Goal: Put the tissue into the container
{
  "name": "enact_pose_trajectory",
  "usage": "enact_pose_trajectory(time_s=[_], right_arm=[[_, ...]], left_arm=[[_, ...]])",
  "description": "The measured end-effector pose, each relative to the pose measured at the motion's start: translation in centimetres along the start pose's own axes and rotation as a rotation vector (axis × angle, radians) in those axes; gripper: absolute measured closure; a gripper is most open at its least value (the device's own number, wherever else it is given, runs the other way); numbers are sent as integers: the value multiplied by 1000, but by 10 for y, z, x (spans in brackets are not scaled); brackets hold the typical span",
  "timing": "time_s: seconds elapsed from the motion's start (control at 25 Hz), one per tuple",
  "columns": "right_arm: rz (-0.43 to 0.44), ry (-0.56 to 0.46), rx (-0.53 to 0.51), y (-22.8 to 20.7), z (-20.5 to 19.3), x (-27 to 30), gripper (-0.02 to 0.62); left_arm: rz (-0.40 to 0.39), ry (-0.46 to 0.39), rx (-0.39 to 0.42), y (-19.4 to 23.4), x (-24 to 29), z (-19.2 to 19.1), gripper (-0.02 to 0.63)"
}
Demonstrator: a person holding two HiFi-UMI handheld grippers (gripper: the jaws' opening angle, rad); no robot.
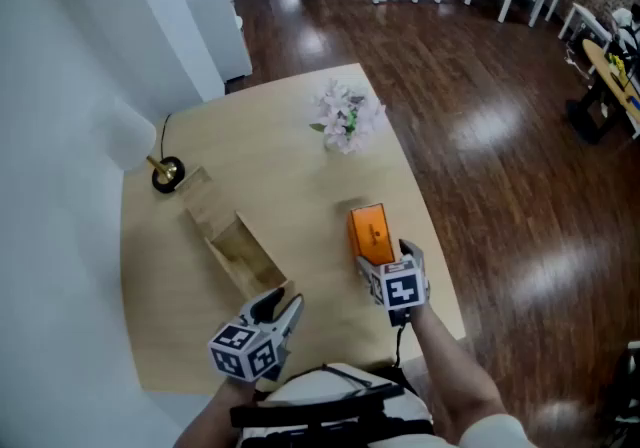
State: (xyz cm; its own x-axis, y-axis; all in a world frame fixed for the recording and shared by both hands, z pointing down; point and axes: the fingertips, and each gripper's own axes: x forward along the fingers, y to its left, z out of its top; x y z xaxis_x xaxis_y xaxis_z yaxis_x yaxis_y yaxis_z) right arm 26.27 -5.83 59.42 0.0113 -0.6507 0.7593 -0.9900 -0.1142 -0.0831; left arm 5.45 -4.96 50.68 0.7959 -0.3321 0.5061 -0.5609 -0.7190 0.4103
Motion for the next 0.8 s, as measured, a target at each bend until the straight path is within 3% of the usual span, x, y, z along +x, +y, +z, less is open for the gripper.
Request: enact_pose_trajectory(time_s=[0.2, 0.48, 0.8], right_arm=[[24, 28, 23, -1, 10, 24, 167], [20, 120, 44, -5, -6, 52, 167], [18, 142, 32, -1, -13, 62, 167]], left_arm=[[-16, 23, 19, -8, 20, 3, 431], [-18, 56, 27, -11, 33, -1, 431], [-29, 71, 24, -14, 37, -4, 431]])
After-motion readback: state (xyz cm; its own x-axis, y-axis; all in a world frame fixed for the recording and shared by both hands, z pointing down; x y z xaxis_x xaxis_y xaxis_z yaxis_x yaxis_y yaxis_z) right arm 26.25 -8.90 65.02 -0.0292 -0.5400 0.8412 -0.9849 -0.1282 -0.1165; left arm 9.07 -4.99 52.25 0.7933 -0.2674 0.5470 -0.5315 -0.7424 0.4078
